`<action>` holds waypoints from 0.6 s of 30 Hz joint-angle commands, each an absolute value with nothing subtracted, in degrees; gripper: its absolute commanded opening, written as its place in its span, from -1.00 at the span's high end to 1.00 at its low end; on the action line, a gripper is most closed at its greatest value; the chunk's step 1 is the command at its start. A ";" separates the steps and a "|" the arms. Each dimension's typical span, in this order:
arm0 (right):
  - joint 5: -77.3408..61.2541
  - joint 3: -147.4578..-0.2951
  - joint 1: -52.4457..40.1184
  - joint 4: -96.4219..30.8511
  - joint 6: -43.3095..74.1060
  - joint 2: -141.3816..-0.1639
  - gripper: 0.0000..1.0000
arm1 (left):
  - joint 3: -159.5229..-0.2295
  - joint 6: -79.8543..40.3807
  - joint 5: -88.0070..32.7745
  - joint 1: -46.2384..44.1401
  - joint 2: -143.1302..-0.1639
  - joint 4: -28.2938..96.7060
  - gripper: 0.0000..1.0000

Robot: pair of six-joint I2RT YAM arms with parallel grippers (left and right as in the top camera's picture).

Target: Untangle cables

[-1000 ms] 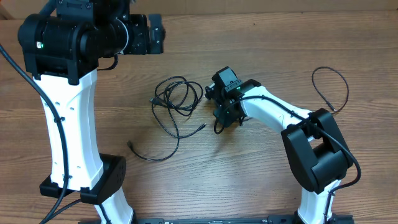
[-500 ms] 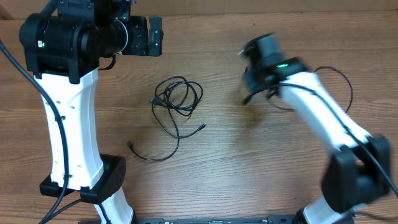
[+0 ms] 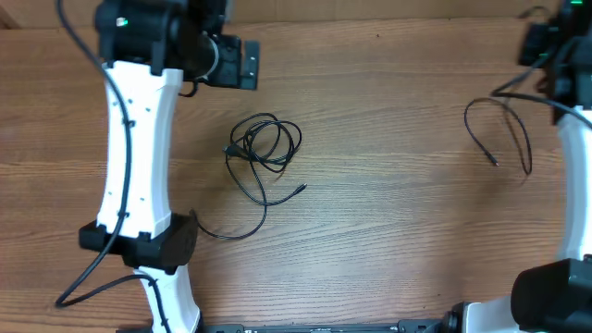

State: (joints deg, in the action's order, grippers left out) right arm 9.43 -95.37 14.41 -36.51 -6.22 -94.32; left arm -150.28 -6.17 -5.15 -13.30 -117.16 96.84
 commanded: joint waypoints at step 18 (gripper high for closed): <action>0.08 -96.79 27.44 -30.24 -6.02 -124.20 0.93 | -150.30 -2.55 -6.24 -23.51 -116.90 93.32 -1.00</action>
